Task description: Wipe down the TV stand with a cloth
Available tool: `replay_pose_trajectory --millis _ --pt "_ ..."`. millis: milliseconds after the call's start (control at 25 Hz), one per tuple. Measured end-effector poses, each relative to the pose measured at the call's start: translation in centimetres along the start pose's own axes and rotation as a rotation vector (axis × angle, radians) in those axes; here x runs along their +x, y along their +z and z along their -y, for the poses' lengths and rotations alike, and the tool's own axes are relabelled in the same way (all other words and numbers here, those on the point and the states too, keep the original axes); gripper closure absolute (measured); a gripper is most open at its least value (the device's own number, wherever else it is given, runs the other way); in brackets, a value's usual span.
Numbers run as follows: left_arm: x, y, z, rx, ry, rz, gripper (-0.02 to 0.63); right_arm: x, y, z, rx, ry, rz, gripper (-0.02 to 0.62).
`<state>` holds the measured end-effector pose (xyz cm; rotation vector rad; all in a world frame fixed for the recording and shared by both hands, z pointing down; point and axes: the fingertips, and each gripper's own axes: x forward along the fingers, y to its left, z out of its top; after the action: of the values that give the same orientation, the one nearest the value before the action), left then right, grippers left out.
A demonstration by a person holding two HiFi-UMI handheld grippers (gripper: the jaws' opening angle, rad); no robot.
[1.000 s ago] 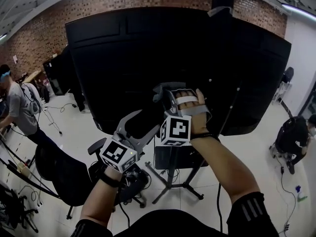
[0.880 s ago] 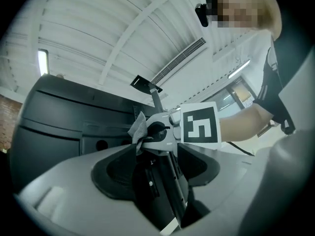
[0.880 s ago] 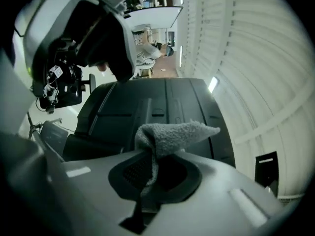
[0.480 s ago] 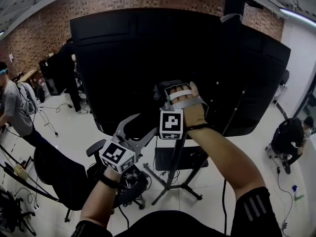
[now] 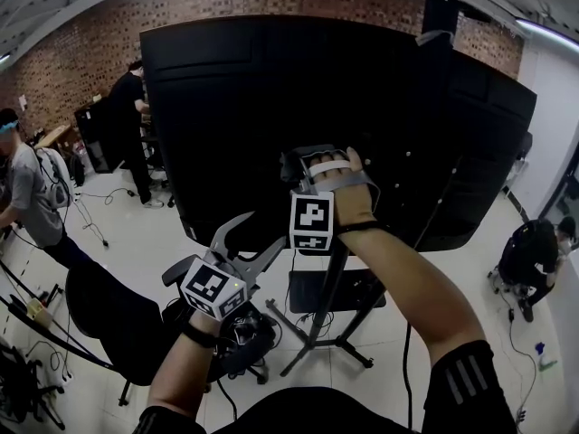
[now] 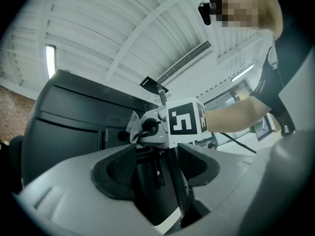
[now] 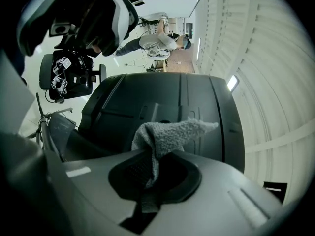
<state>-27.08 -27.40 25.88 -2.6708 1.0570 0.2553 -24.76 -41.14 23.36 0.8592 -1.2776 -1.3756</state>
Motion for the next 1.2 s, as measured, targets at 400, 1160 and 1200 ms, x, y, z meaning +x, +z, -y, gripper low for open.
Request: replay_pose_trajectory --millis 400,1160,1200 --pt "-2.3 -0.8 -2.5 -0.01 0.056 -0.003 0.321 0.9 5.8 1.0 0.038 -0.029 0.118 0.574" --pt "0.0 0.3 1.1 -0.008 0.019 0.011 0.319 -8.6 1.7 3.2 0.584 0.032 0.481 0.574" --pt "0.7 0.5 1.8 -0.012 0.005 0.016 0.319 -9.4 0.3 3.5 0.605 0.026 0.49 0.574"
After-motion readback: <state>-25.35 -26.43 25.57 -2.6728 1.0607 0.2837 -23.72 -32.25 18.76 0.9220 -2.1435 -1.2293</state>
